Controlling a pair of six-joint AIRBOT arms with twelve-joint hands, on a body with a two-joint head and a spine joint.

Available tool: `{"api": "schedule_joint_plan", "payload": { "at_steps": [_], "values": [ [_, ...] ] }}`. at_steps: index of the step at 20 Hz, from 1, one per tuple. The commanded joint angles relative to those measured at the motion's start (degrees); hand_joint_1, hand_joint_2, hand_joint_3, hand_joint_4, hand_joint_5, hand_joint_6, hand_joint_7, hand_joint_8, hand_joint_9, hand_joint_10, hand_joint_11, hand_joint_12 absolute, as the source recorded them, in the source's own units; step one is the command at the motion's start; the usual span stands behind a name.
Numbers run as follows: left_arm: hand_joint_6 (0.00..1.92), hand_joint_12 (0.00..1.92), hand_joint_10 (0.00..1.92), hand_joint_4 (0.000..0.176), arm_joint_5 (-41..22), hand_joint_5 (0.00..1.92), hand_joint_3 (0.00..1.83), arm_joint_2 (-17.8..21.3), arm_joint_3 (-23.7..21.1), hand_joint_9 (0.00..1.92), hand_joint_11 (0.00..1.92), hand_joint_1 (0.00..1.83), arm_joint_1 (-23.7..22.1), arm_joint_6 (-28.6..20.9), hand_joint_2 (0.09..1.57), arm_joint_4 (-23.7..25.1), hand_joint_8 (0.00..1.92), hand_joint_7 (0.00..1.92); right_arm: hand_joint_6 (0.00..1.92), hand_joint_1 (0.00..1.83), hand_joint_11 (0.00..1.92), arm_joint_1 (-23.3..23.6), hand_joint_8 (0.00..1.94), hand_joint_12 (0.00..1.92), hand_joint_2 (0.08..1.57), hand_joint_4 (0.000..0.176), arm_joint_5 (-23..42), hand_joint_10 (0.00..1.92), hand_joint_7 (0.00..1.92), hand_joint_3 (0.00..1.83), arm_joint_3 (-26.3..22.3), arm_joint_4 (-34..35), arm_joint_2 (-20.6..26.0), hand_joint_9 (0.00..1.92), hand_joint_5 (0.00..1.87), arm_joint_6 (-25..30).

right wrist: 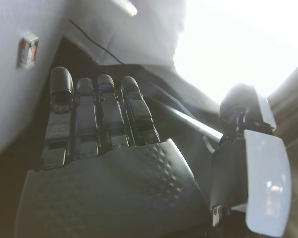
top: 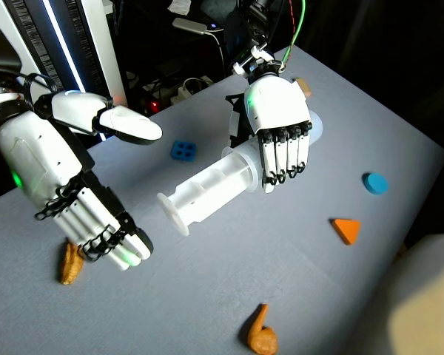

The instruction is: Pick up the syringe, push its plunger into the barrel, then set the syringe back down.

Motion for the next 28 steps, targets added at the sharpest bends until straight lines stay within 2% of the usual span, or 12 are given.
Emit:
{"api": "schedule_joint_plan", "payload": {
  "at_steps": [1, 4, 7, 9, 11, 15, 18, 20, 24, 28],
  "values": [
    [0.72, 1.08, 1.14, 0.0, -3.8, 1.04, 0.0, 0.5, 0.2, 1.0, 0.94, 1.39, -1.7, -0.3, 1.07, 4.6, 0.83, 1.07, 0.0, 0.0, 0.0, 0.5, 0.0, 0.55, 1.01, 0.036, 4.1, 0.0, 0.03, 0.0, 0.1, -3.9, -0.3, 0.02, 0.02, 1.3],
    [0.8, 1.08, 1.16, 0.0, -3.5, 0.98, 0.0, 0.4, 0.4, 0.99, 0.9, 1.39, -2.1, -0.3, 1.08, 5.2, 0.83, 1.08, 0.0, 0.0, 0.0, 0.9, 0.0, 0.55, 1.0, 0.036, 3.9, 0.0, 0.03, 0.0, 0.7, -3.8, -1.8, 0.01, 0.0, 1.9],
    [0.73, 1.1, 1.15, 0.0, -3.5, 1.04, 0.0, 0.5, 0.4, 1.0, 0.92, 1.39, -2.2, -0.3, 1.07, 5.2, 0.82, 1.08, 0.0, 0.0, 0.0, 1.0, 0.0, 0.56, 1.0, 0.034, 3.3, 0.0, 0.02, 0.0, 0.7, -3.5, -3.2, 0.01, 0.0, 1.9],
    [0.75, 1.11, 1.17, 0.0, -3.5, 1.03, 0.0, 0.6, 0.5, 0.98, 0.9, 1.39, -2.5, -0.3, 1.07, 5.2, 0.79, 1.1, 0.0, 0.0, 0.0, 1.2, 0.0, 0.63, 1.0, 0.034, 3.0, 0.0, 0.03, 0.0, 0.7, -2.4, -4.3, 0.02, 0.0, 1.9],
    [0.76, 1.15, 1.19, 0.0, -3.4, 1.01, 0.0, 0.6, 0.8, 0.97, 0.88, 1.39, -2.9, -0.3, 1.08, 5.2, 0.81, 1.09, 0.0, 0.0, 0.0, 1.6, 0.0, 0.6, 1.0, 0.034, 3.0, 0.0, 0.03, 0.0, 0.7, -1.6, -5.1, 0.03, 0.0, 2.0],
    [0.78, 1.14, 1.19, 0.0, -1.4, 1.0, 0.0, 0.6, 1.6, 0.97, 0.89, 1.39, -4.5, 0.1, 1.08, 5.2, 0.82, 1.07, 0.0, 0.0, 0.0, 3.0, 0.01, 0.59, 1.01, 0.034, 2.7, 0.01, 0.05, 0.0, 0.7, 0.6, -6.1, 0.04, 0.01, 3.0],
    [0.77, 1.13, 1.19, 0.0, 2.7, 1.0, 0.0, 0.3, 2.4, 0.97, 0.89, 1.39, -6.1, 0.7, 1.08, 5.1, 0.84, 1.07, 0.0, 0.0, 0.0, 3.9, 0.0, 0.61, 1.01, 0.035, 1.8, 0.01, 0.05, 0.0, 0.7, 1.2, -6.6, 0.04, 0.02, 3.7],
    [0.7, 1.08, 1.16, 0.0, 1.8, 1.04, 0.0, 0.3, 2.3, 1.0, 0.94, 1.39, -6.2, 1.4, 1.07, 2.9, 0.86, 1.06, 0.0, 0.0, 0.0, 4.5, 0.0, 0.63, 1.01, 0.034, 0.9, 0.0, 0.05, 0.0, 0.9, 1.5, -7.1, 0.05, 0.02, 3.6],
    [0.78, 1.07, 1.16, 0.0, 2.6, 1.0, 0.0, 0.3, 2.2, 1.0, 0.93, 1.39, -7.0, 3.1, 1.08, 0.1, 0.85, 1.06, 0.0, 0.0, 0.0, 6.2, 0.0, 0.64, 1.01, 0.034, -0.8, 0.0, 0.05, 0.0, 1.8, 1.5, -8.8, 0.05, 0.02, 2.4],
    [0.76, 1.09, 1.17, 0.0, 3.3, 1.01, 0.0, 0.3, 1.6, 0.98, 0.92, 1.39, -8.1, 6.0, 1.08, -3.4, 0.88, 1.05, 0.0, 0.0, 0.0, 9.1, 0.0, 0.62, 1.01, 0.034, -3.1, 0.0, 0.04, 0.0, 4.0, 4.1, -11.2, 0.04, 0.01, 0.6]
  ]
}}
